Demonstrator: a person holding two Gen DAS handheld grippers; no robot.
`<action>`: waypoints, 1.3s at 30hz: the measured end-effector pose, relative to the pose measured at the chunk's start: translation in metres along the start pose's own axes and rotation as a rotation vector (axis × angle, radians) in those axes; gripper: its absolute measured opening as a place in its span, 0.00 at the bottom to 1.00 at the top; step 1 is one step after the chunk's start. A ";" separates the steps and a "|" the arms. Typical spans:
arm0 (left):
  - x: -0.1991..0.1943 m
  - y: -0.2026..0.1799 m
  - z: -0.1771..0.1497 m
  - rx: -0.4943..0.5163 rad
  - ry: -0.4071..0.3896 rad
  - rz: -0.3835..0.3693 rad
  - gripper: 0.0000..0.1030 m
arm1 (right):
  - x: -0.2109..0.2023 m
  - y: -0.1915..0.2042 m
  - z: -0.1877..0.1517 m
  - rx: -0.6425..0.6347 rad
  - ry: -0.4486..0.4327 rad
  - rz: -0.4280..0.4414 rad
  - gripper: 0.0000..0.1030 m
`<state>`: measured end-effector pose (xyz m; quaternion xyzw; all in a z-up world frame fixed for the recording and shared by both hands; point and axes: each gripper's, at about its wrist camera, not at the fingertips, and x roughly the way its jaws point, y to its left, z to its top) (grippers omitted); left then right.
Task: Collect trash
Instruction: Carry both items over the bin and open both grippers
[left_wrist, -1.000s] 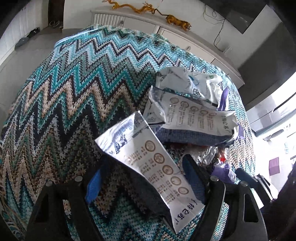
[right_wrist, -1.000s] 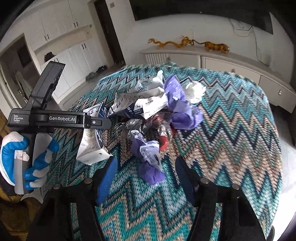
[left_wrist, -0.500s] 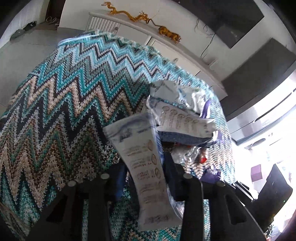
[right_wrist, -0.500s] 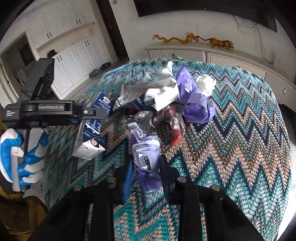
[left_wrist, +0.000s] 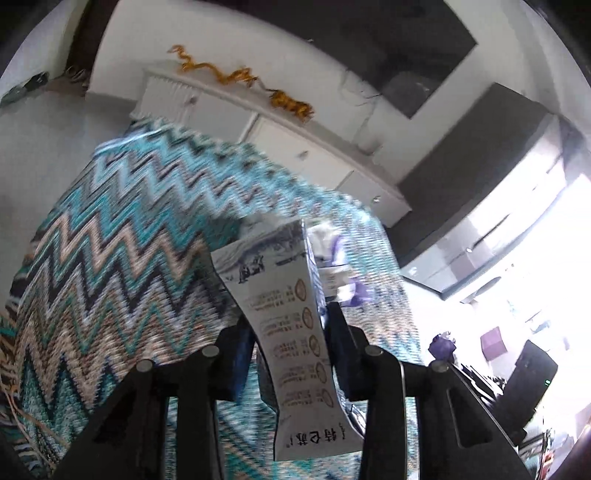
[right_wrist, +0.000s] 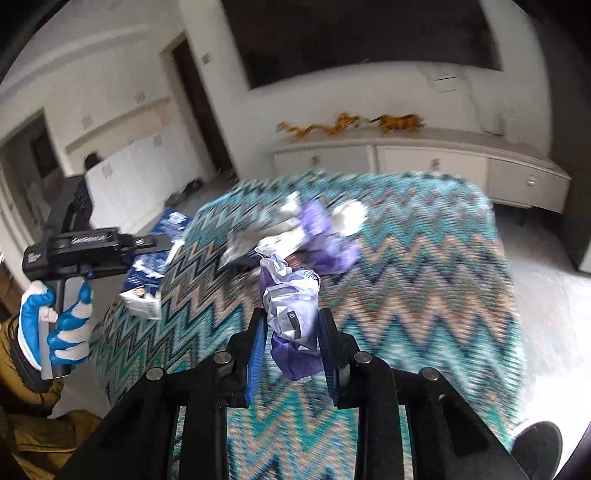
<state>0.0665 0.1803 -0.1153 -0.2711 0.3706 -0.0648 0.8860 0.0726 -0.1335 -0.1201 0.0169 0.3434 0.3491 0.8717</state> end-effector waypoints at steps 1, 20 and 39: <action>-0.001 -0.009 0.002 0.020 -0.002 -0.017 0.34 | -0.010 -0.007 -0.002 0.021 -0.018 -0.017 0.26; 0.125 -0.306 -0.053 0.481 0.247 -0.322 0.34 | -0.167 -0.195 -0.119 0.451 -0.112 -0.492 0.26; 0.283 -0.430 -0.187 0.635 0.532 -0.328 0.52 | -0.178 -0.279 -0.216 0.697 0.004 -0.649 0.42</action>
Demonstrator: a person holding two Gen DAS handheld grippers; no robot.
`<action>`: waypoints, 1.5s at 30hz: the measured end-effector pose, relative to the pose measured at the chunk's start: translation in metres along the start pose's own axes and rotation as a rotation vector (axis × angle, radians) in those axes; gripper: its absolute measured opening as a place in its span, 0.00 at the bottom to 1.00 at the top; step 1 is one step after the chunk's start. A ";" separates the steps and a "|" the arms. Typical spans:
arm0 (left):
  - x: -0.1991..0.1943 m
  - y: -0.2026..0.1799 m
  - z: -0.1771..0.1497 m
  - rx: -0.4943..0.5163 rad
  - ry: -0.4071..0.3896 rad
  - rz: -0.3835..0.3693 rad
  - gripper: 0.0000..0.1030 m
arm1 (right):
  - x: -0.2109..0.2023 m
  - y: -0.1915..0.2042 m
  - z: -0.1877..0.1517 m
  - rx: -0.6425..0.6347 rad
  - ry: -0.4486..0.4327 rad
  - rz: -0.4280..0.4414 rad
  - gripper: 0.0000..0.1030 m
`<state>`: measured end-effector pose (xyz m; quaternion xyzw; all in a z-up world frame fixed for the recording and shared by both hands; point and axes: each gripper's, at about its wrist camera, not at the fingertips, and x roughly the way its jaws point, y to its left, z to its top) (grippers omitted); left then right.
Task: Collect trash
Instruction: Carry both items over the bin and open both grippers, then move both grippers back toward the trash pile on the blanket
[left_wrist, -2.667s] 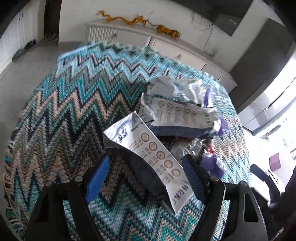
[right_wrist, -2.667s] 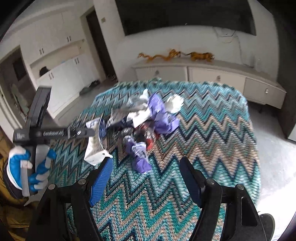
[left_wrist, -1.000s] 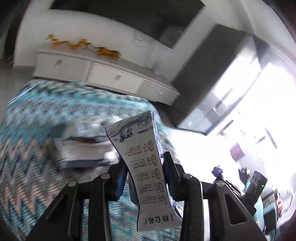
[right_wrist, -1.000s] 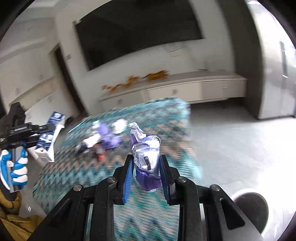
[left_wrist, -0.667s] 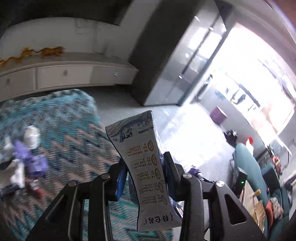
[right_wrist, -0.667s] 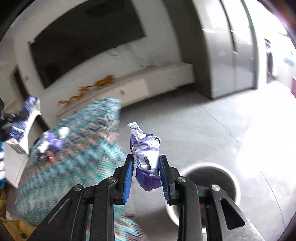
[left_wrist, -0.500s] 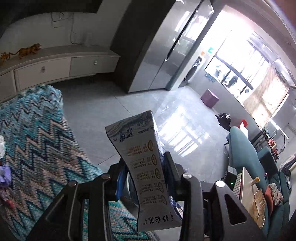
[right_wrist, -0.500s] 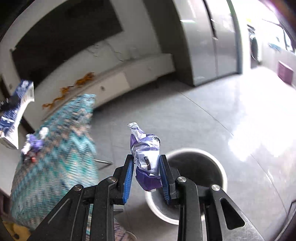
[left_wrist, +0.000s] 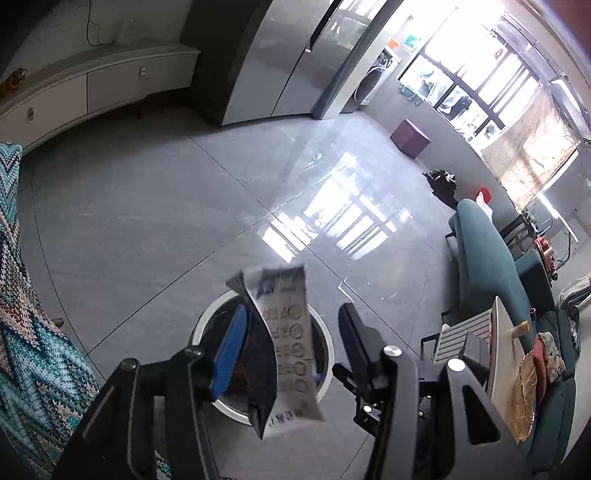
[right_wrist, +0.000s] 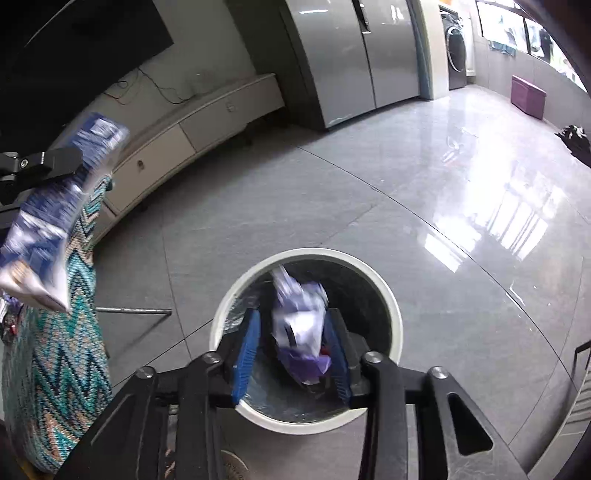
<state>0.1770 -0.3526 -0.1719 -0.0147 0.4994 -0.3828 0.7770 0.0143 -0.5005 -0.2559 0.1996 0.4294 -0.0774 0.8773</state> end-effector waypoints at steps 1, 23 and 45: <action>0.000 0.000 -0.001 0.001 -0.003 -0.002 0.53 | -0.002 -0.003 -0.001 0.005 -0.002 -0.003 0.45; -0.194 0.021 -0.061 0.116 -0.408 0.236 0.53 | -0.115 0.103 0.030 -0.166 -0.282 0.141 1.00; -0.353 0.122 -0.147 -0.037 -0.666 0.561 0.65 | -0.160 0.267 0.030 -0.414 -0.358 0.343 1.00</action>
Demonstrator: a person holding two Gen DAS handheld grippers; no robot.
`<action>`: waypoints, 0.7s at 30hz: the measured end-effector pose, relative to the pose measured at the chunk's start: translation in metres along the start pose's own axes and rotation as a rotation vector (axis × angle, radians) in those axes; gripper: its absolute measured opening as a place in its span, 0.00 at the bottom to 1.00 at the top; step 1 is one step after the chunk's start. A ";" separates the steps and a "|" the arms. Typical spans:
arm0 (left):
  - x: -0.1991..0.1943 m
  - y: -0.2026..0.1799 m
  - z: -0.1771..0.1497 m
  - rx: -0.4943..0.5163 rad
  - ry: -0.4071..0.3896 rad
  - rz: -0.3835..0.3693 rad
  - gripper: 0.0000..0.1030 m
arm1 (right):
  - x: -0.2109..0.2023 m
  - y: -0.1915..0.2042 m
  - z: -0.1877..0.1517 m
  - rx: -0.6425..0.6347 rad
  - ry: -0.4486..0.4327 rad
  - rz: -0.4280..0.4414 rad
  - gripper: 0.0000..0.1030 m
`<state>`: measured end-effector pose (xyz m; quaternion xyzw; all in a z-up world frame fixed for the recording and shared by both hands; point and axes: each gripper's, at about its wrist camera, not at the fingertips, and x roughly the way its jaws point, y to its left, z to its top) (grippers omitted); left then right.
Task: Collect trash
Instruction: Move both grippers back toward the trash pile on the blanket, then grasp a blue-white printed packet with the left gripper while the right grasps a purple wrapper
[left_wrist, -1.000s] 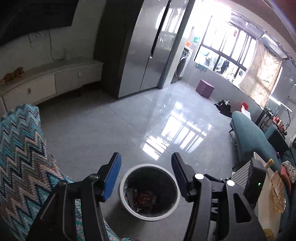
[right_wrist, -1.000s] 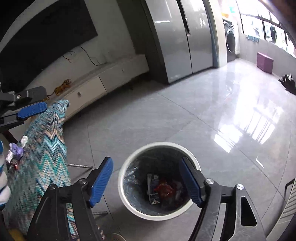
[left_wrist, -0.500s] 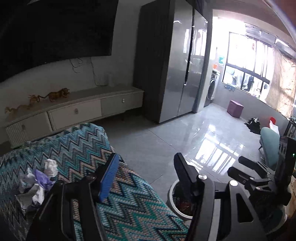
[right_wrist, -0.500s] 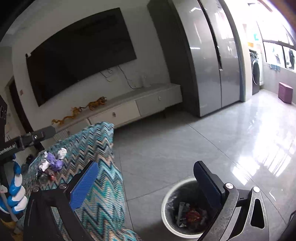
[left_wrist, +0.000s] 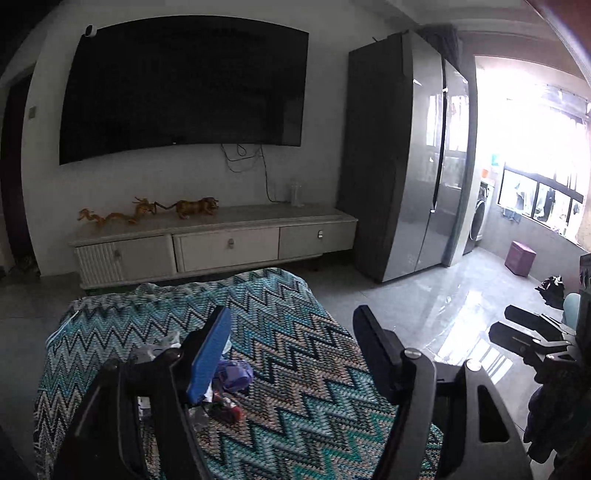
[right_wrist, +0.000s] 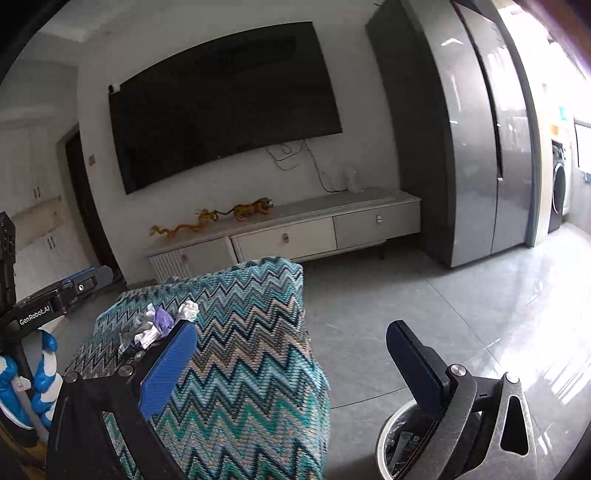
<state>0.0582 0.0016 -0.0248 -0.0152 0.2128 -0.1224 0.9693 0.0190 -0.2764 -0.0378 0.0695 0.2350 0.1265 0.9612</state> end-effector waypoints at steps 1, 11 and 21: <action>-0.002 0.008 -0.001 -0.008 -0.002 0.009 0.66 | 0.002 0.006 0.002 -0.007 0.004 0.007 1.00; -0.010 0.076 -0.020 -0.088 0.018 0.069 0.66 | 0.031 0.066 0.014 -0.090 0.041 0.049 1.00; -0.011 0.146 -0.043 -0.132 0.058 0.144 0.67 | 0.064 0.109 0.021 -0.154 0.087 0.100 1.00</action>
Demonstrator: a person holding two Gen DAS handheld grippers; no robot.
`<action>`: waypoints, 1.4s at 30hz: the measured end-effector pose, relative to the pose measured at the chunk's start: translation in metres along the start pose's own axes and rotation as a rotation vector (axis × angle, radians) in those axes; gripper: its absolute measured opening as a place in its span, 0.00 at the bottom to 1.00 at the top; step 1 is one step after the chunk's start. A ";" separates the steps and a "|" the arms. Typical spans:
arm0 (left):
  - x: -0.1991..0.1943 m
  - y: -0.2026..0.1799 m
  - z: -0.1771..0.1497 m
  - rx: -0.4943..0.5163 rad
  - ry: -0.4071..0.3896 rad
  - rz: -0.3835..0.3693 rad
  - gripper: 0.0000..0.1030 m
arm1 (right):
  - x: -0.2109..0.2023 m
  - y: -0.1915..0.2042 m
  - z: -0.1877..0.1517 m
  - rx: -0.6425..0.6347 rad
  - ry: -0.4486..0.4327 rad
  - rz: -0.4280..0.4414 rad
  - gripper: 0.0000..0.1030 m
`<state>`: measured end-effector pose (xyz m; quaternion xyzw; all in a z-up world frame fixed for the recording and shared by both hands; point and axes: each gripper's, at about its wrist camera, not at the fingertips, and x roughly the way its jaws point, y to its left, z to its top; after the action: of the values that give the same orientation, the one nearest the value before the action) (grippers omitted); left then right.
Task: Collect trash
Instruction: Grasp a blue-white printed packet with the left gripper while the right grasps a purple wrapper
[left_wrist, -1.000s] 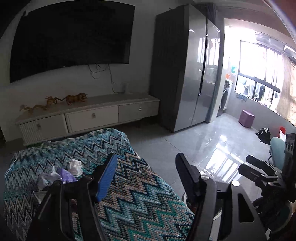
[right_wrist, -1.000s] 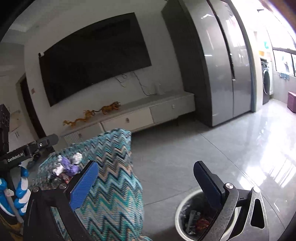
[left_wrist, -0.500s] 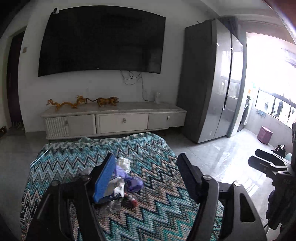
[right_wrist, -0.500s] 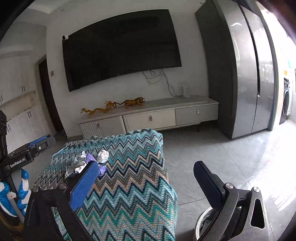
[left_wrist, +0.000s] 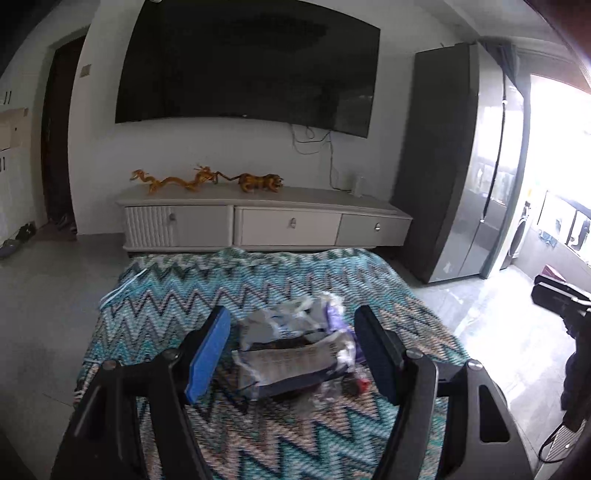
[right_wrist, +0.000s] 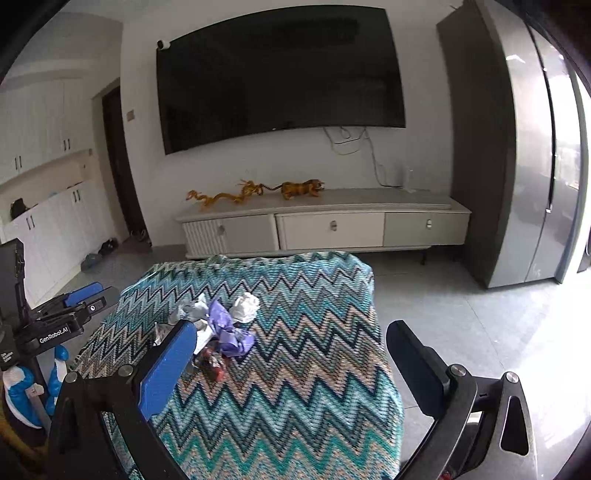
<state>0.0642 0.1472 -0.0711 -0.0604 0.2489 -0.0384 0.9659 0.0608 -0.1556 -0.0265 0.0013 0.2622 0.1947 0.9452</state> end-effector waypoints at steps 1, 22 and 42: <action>0.002 0.010 -0.003 -0.002 0.011 0.009 0.69 | 0.003 0.003 0.001 -0.004 0.004 0.006 1.00; 0.103 0.055 -0.042 0.091 0.349 -0.162 0.72 | 0.145 0.023 -0.030 -0.031 0.271 0.204 0.87; 0.148 0.061 -0.053 -0.040 0.478 -0.216 0.22 | 0.228 0.032 -0.043 -0.019 0.396 0.303 0.51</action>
<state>0.1700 0.1868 -0.1956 -0.0949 0.4627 -0.1493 0.8687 0.2071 -0.0460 -0.1730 -0.0064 0.4372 0.3332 0.8353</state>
